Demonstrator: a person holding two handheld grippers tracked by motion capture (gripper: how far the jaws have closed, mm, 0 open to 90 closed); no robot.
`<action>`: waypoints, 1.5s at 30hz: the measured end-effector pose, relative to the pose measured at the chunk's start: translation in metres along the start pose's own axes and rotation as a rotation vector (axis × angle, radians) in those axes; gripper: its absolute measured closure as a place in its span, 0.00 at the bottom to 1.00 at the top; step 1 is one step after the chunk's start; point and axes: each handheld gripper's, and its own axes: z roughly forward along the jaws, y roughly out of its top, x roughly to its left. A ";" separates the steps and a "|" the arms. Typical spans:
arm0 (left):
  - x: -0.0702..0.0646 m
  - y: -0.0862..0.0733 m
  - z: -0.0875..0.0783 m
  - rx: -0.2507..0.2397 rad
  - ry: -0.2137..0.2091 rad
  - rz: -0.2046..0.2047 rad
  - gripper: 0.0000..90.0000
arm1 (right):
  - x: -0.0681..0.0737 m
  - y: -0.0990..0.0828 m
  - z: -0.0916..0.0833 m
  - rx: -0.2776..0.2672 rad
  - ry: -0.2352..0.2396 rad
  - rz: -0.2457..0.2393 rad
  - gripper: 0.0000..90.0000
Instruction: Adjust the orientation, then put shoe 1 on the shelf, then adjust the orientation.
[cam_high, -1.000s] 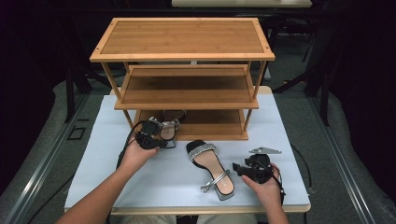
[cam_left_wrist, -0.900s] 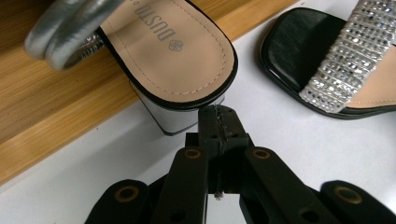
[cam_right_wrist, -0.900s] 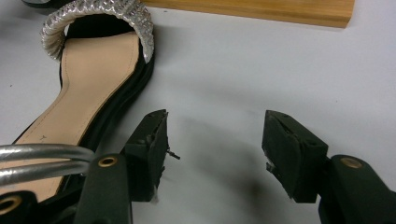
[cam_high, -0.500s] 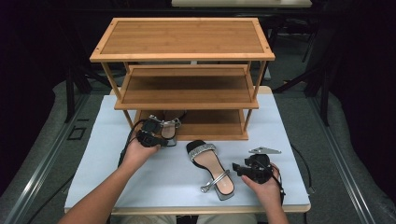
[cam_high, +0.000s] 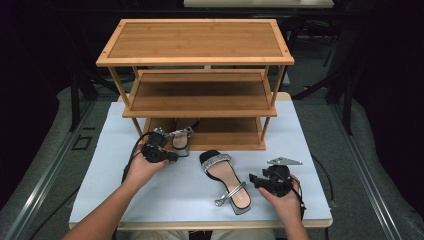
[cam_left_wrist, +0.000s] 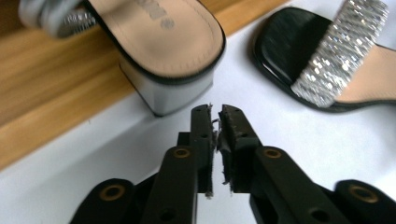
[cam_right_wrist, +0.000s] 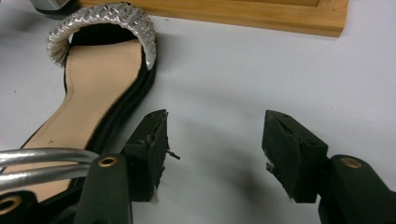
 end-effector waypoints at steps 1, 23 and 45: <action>0.000 -0.003 -0.003 -0.011 0.000 -0.001 0.88 | 0.001 0.000 0.000 -0.003 0.002 -0.004 0.45; 0.065 -0.063 -0.068 -0.140 0.002 -0.156 0.58 | 0.034 0.026 -0.016 0.063 -0.022 -0.088 0.43; 0.065 -0.073 -0.069 -0.095 0.028 -0.155 0.57 | 0.089 0.060 0.013 0.252 -0.009 -0.245 0.36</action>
